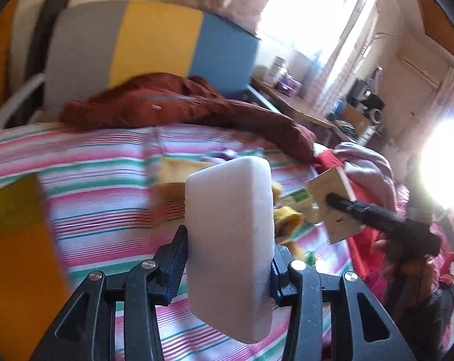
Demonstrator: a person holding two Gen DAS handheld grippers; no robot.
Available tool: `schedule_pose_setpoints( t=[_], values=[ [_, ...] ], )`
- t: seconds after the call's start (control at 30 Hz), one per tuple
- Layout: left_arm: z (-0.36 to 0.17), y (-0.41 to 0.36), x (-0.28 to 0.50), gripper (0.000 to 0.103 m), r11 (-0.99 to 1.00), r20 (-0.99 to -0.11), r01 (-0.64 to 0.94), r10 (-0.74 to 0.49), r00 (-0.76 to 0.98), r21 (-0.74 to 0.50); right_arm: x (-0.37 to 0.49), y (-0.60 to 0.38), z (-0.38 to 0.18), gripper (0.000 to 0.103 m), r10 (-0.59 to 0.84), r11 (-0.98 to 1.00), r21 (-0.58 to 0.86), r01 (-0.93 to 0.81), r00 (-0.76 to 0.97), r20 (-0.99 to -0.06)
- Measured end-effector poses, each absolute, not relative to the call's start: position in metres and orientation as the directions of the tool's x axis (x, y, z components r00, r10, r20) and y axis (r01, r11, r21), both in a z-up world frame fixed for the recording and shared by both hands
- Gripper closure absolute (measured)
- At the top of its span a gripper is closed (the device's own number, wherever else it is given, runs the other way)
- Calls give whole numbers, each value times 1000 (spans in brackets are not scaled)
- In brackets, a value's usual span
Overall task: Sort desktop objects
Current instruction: 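Carry both items to the gold tray and open both tools to release them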
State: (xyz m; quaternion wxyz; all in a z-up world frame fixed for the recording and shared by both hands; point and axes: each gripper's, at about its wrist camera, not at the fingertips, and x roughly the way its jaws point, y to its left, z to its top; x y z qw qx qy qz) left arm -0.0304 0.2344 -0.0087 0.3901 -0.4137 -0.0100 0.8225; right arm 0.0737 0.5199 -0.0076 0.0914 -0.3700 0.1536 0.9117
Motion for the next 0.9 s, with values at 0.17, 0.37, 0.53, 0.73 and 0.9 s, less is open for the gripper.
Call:
schedule_pose_setpoints(
  t=[0.17, 0.37, 0.53, 0.73, 0.9],
  values=[
    [-7, 167, -35, 57, -790, -686, -532, 569, -453, -305, 53, 461, 20, 53, -41, -971, 199, -134, -724, -688],
    [-15, 80, -37, 57, -891, -711, -368, 439, -549, -265, 18, 357, 30, 53, -223, -970, 227, 85, -679, -700],
    [-29, 20, -28, 57, -952, -738, -235, 302, -603, -198, -7, 266, 14, 53, -358, -934, 272, 233, -596, -719],
    [-51, -27, -18, 54, -982, -768, -116, 191, -612, -151, -31, 171, -25, 53, -436, -893, 309, 326, -468, -768],
    [-62, -49, -11, 47, -989, -784, -56, 141, -605, -135, -46, 128, -59, 53, -458, -878, 345, 331, -374, -807]
  ],
)
